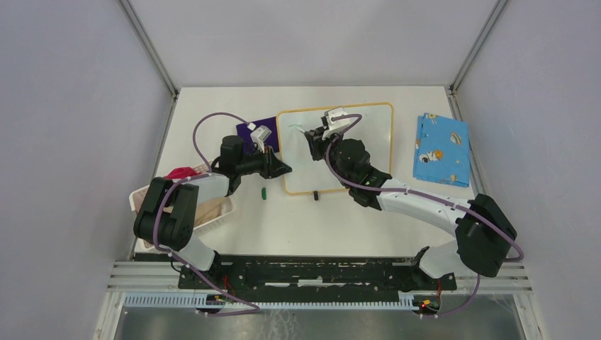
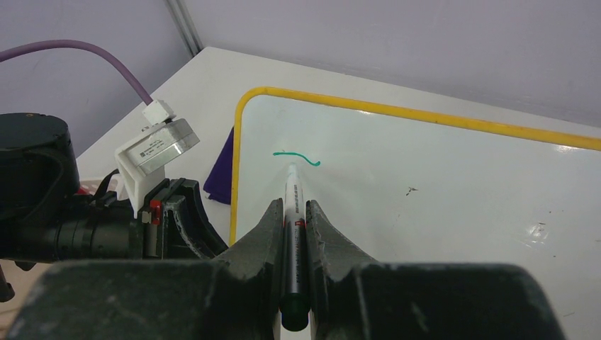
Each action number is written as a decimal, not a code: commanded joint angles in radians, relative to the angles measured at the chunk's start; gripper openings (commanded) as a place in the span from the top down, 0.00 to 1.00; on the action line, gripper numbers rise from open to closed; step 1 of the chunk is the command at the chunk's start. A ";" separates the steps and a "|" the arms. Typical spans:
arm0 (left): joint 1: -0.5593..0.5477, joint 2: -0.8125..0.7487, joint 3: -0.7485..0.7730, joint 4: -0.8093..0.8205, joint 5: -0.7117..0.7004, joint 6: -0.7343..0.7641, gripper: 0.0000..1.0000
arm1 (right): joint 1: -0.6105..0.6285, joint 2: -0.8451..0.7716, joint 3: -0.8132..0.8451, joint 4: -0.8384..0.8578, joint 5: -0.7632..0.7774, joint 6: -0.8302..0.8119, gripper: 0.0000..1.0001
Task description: Write a sentence on the whiteboard
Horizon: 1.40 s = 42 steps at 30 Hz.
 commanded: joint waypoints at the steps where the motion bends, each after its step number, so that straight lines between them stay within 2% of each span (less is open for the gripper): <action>1: 0.010 -0.007 0.016 -0.009 -0.045 0.049 0.98 | 0.004 0.016 0.055 0.020 0.007 0.004 1.00; 13: 0.010 -0.011 0.017 -0.008 -0.046 0.050 0.98 | 0.005 0.062 0.061 -0.004 0.032 0.005 1.00; 32: 0.010 -0.002 0.016 -0.008 -0.047 0.049 0.98 | 0.004 -0.019 -0.091 0.003 0.011 0.038 1.00; 42: 0.010 -0.001 0.014 -0.008 -0.047 0.048 0.98 | 0.004 -0.099 -0.070 0.006 -0.034 0.046 1.00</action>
